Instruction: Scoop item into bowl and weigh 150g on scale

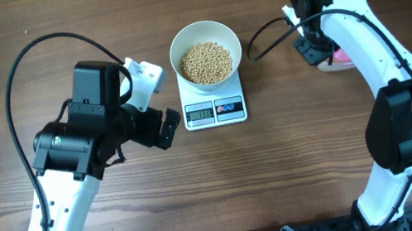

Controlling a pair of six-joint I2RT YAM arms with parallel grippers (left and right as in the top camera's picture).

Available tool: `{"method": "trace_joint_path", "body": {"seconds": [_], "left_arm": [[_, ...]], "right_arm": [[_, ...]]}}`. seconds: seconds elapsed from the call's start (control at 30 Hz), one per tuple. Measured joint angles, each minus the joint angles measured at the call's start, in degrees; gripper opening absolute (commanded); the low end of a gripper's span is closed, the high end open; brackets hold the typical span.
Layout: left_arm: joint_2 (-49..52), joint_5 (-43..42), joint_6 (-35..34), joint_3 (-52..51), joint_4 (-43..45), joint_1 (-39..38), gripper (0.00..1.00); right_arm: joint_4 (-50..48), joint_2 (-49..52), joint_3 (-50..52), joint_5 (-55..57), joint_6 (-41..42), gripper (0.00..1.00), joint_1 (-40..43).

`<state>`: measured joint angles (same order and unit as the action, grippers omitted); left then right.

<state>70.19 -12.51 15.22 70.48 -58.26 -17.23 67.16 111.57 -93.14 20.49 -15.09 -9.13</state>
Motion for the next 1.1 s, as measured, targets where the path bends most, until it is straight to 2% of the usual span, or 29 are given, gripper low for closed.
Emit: {"method": "trace_joint_path", "body": {"seconds": [0.2, 0.5, 0.87, 1.1], "left_arm": [[0.0, 0.0, 0.0, 0.0, 0.0, 0.0, 1.0], [0.0, 0.0, 0.0, 0.0, 0.0, 0.0, 1.0], [0.0, 0.0, 0.2, 0.0, 0.0, 0.0, 1.0], [0.0, 0.0, 0.2, 0.0, 0.0, 0.0, 1.0]], "right_arm": [[-0.7, -0.2, 0.0, -4.8, 6.3, 0.04, 1.8], [-3.7, -3.1, -0.1, -25.0, 8.9, 0.04, 13.5], [-4.5, -3.1, -0.1, -38.9, 6.9, 0.04, 21.9], [-2.2, -3.1, -0.1, -42.6, 2.8, 0.04, 24.4]]}}
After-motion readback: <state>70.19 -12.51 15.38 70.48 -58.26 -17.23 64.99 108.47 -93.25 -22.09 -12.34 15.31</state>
